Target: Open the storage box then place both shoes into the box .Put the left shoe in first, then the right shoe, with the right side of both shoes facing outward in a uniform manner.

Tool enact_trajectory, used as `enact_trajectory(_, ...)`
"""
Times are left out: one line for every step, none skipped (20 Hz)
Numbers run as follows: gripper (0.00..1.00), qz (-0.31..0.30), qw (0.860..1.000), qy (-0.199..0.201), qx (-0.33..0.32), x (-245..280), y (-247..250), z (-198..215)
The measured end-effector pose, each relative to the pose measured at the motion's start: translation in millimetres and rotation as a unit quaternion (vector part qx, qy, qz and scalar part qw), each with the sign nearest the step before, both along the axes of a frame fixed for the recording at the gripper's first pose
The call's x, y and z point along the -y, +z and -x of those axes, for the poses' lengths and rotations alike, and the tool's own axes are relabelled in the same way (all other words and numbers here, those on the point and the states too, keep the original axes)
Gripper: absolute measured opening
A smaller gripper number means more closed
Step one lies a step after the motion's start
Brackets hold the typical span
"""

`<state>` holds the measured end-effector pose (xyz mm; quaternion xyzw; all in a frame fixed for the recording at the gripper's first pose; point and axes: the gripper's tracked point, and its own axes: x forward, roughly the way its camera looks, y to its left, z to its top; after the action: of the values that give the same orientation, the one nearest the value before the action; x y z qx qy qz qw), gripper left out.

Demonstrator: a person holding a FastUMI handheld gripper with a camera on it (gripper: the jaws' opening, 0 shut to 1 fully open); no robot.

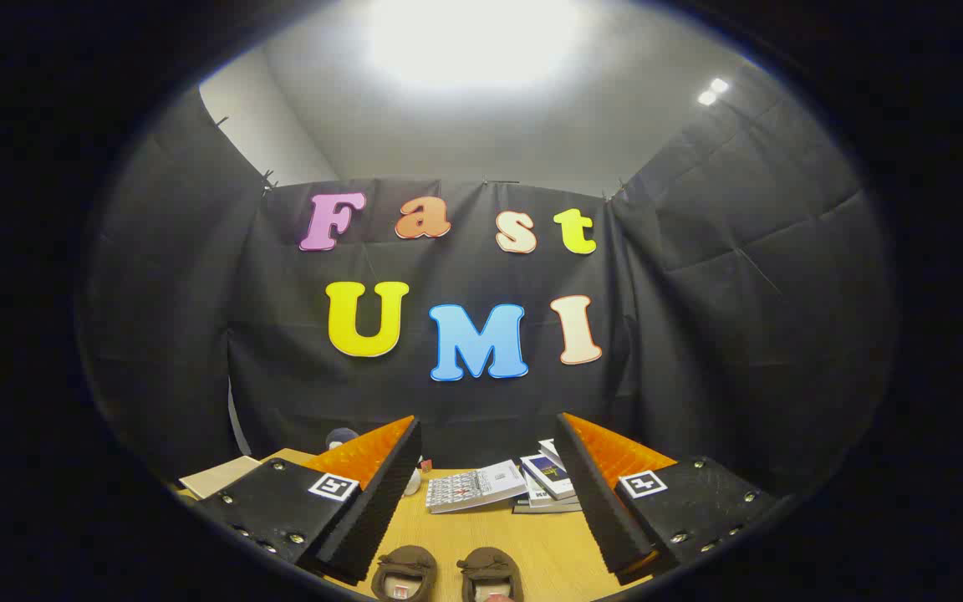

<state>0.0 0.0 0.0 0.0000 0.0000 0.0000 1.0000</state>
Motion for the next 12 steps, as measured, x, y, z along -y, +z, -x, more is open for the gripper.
enact_trajectory(0.98,0.000,1.000,0.002,0.003,-0.6,1.3,0.1)
enact_trajectory(0.98,0.001,1.000,0.005,0.004,-2.3,1.1,0.4)
enact_trajectory(0.98,0.003,1.000,0.009,0.003,-4.7,-0.6,0.8)
enact_trajectory(0.98,0.008,1.000,0.012,0.001,-5.6,-3.3,-0.1)
enact_trajectory(0.98,0.013,1.000,0.014,-0.002,-5.6,-5.1,-0.7)
enact_trajectory(0.98,0.015,1.000,0.014,-0.003,-5.1,-6.1,-0.5)
enact_trajectory(0.98,0.015,1.000,0.013,-0.001,-4.4,-5.2,-1.3)
enact_trajectory(0.98,0.013,1.000,0.010,0.002,-3.4,-4.0,-2.0)
enact_trajectory(0.98,0.011,1.000,0.009,0.004,-2.3,-3.8,-2.4)
enact_trajectory(0.98,0.012,1.000,0.008,0.004,-1.4,-4.7,-2.7)
enact_trajectory(0.98,0.014,1.000,0.008,0.004,-0.6,-4.7,-3.4)
enact_trajectory(0.98,0.018,1.000,0.007,0.004,1.6,-6.0,-3.1)
